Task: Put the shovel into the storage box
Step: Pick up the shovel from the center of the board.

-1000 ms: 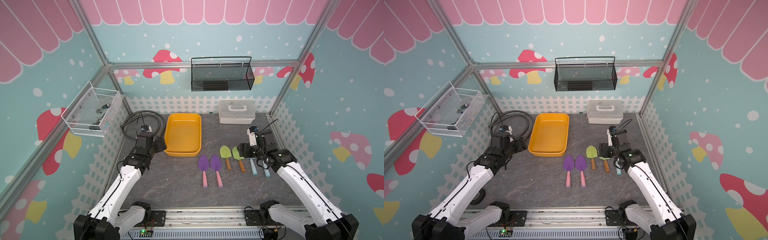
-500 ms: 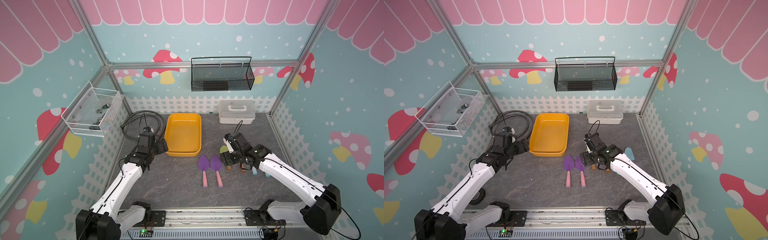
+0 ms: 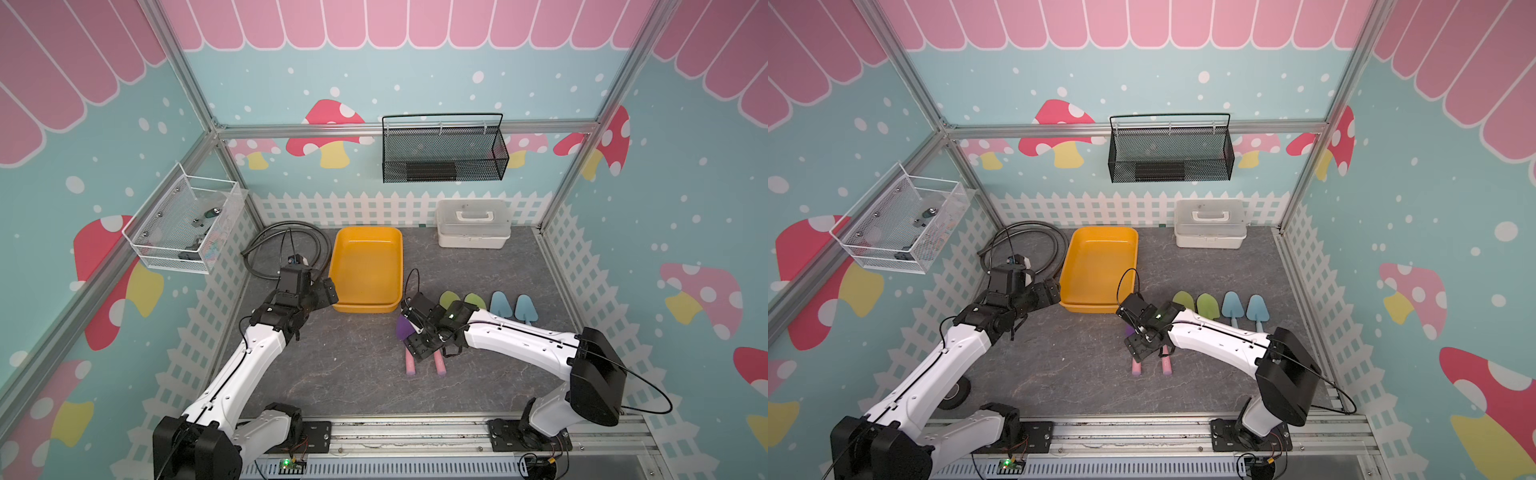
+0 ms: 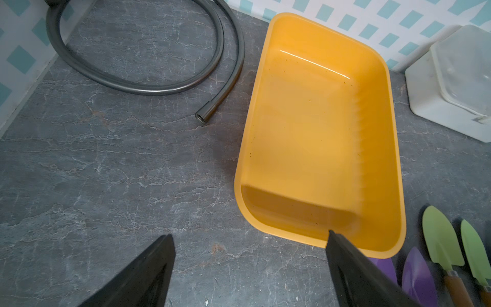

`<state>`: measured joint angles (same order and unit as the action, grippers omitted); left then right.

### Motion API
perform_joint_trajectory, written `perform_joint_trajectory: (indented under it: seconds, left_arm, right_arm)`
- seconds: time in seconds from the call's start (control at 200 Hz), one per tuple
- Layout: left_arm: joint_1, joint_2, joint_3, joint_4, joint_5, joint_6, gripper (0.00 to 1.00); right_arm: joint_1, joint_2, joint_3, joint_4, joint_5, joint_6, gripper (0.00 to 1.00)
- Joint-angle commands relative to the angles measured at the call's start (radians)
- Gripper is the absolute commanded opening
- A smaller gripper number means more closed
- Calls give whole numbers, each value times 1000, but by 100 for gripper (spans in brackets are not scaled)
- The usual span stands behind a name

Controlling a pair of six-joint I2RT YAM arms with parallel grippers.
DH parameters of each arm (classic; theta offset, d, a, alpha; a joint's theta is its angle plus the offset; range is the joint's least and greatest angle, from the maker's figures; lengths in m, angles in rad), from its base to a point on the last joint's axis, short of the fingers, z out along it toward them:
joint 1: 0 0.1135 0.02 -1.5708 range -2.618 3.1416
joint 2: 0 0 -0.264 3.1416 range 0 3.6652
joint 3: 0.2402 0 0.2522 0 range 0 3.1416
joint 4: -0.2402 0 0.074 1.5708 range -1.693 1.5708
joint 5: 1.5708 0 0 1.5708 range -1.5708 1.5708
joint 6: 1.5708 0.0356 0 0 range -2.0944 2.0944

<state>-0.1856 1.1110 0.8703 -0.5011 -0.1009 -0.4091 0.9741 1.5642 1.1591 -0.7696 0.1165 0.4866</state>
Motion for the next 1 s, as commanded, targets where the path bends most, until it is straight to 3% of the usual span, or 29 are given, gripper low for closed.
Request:
perform_joint_trajectory:
  seconds: [0.0,0.35,0.695,0.996]
  left_arm:
    - [-5,0,19,-16,-11,-2,93]
    - [-5,-8,18,-15,-9,-5,94]
    - [-5,-23,20,-17,3,-4,95]
    - [-5,-52,17,-16,7,-4,95]
  right_arm:
    - [28,19,29,-5,17,30,78]
    - [72,119,67,12,6,74,77]
    - [75,126,84,28,-31,258,68]
    - [93,134,57,46,-29,370,67]
